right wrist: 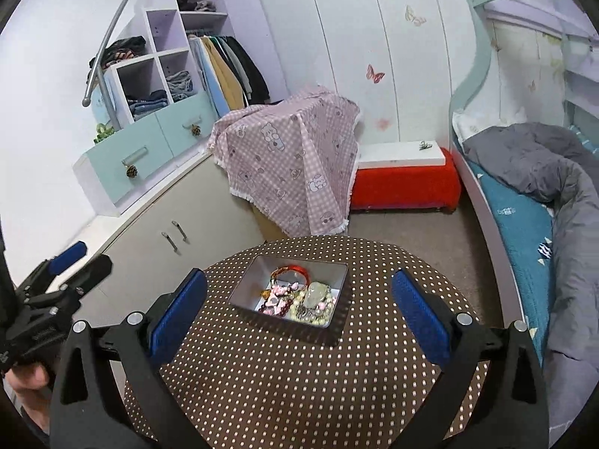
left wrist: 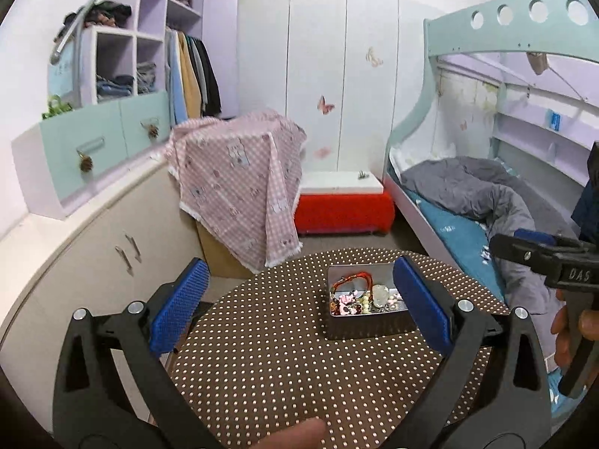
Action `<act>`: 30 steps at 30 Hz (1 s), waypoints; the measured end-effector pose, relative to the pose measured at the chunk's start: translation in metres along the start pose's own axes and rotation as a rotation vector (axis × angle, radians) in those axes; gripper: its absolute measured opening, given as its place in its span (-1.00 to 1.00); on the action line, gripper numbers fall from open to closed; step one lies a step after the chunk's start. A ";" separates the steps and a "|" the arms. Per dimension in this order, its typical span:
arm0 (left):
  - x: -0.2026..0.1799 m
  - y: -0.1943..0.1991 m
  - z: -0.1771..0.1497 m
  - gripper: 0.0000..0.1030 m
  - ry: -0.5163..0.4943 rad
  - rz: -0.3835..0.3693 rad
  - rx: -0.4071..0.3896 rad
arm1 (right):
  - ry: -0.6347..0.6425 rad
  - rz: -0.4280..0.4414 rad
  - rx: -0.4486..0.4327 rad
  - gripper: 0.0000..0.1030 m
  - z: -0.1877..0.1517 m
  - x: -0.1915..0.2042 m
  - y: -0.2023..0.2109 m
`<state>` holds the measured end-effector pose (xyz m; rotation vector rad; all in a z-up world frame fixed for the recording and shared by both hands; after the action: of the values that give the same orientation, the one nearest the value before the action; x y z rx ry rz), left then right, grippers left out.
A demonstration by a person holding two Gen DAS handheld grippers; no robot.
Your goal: Organize jewelry
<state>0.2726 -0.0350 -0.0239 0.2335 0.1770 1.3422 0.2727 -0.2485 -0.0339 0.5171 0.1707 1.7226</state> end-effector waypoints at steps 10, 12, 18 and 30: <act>-0.005 0.068 0.011 0.88 -0.025 0.058 -0.102 | 0.075 -0.085 -0.100 0.85 -0.016 0.018 0.068; -0.008 0.077 0.008 0.88 -0.025 0.060 -0.106 | 0.093 -0.104 -0.119 0.85 -0.021 0.022 0.080; -0.009 0.101 -0.002 0.88 -0.017 0.097 -0.119 | 0.114 -0.171 -0.170 0.85 -0.037 0.028 0.107; -0.016 0.138 -0.029 0.88 -0.017 0.138 -0.119 | 0.147 -0.204 -0.215 0.85 -0.059 0.046 0.133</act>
<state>0.1322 -0.0200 -0.0149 0.1592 0.0670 1.4820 0.1229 -0.2239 -0.0231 0.2072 0.1358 1.5560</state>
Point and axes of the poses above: each gripper's, at about its wrist camera, not at the fingertips, and y roughly against the way its jaws point, x to its left, z to its top, the point moved 8 cm from there along -y, roughly the way its jaws point, and after that the axes turned 10 degrees about -x, right-handed, at the moved point
